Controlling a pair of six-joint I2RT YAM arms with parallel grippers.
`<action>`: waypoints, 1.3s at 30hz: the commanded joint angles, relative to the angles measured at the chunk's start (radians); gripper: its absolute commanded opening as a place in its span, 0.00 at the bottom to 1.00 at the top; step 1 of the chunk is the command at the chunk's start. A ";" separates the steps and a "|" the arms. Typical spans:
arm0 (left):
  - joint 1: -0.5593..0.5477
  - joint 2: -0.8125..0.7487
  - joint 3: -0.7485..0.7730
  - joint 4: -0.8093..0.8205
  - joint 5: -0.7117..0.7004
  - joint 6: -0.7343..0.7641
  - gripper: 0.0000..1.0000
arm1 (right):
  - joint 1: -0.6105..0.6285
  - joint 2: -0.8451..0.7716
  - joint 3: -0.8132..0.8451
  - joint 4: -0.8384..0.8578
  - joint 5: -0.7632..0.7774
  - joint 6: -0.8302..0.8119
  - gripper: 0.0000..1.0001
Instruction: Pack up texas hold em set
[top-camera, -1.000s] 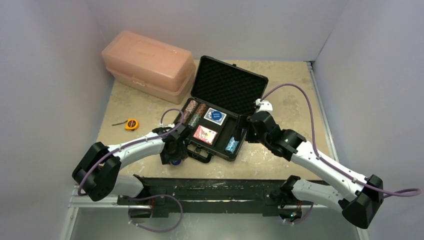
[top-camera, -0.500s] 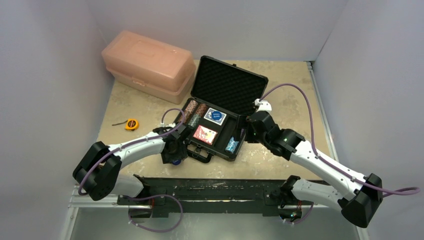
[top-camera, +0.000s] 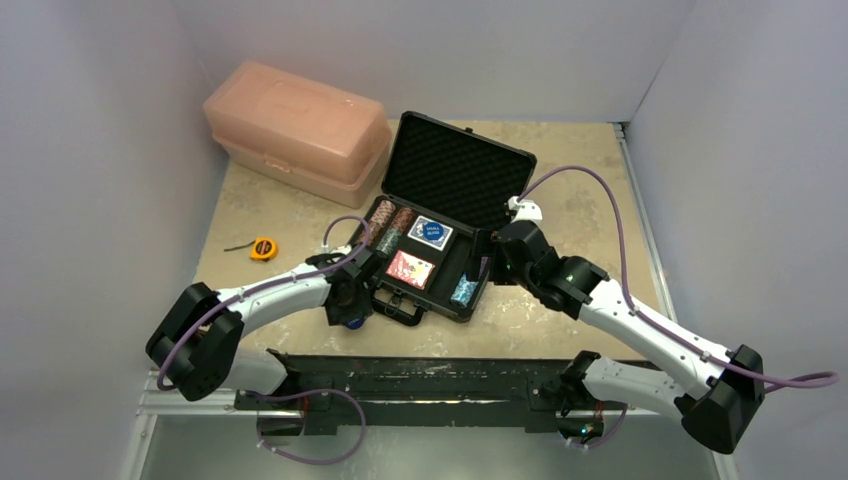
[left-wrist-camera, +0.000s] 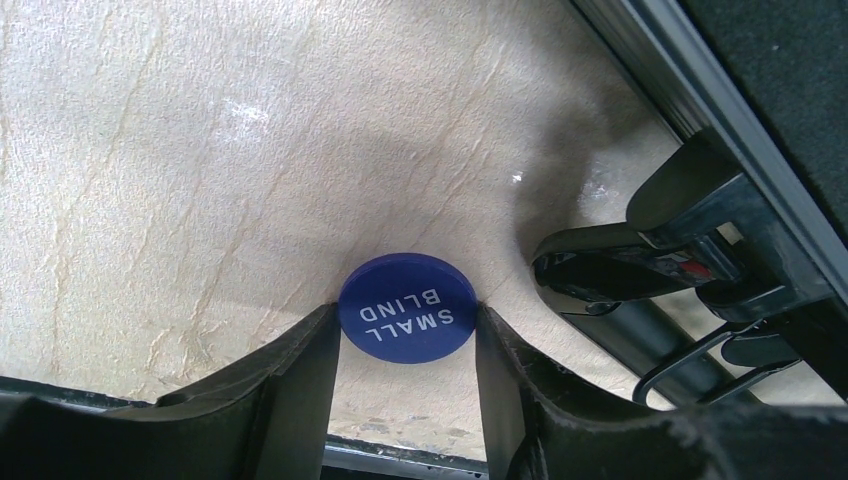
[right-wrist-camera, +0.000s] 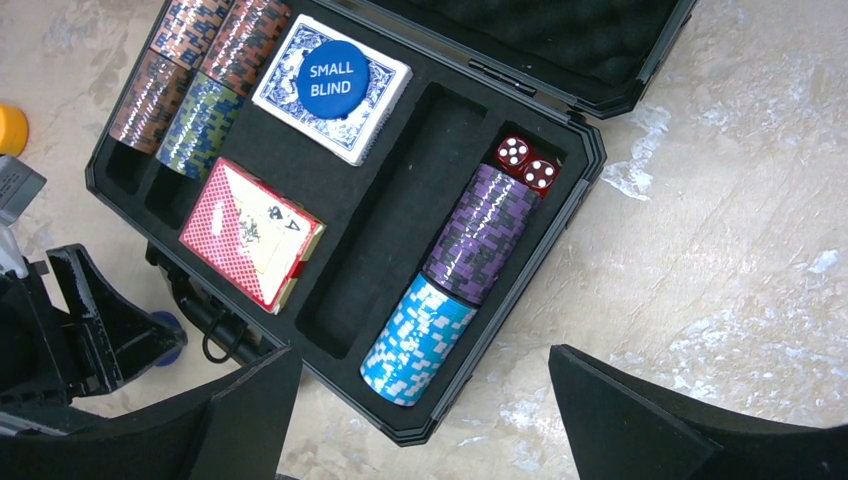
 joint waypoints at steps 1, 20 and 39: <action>0.010 0.063 -0.056 0.078 -0.042 0.019 0.41 | -0.003 -0.009 0.041 0.012 0.006 0.013 0.99; 0.000 -0.132 -0.051 0.002 -0.032 0.074 0.37 | -0.003 0.014 0.049 0.023 0.004 0.036 0.99; -0.001 -0.261 0.004 -0.104 -0.041 0.114 0.36 | -0.002 0.042 0.059 0.045 -0.032 0.048 0.99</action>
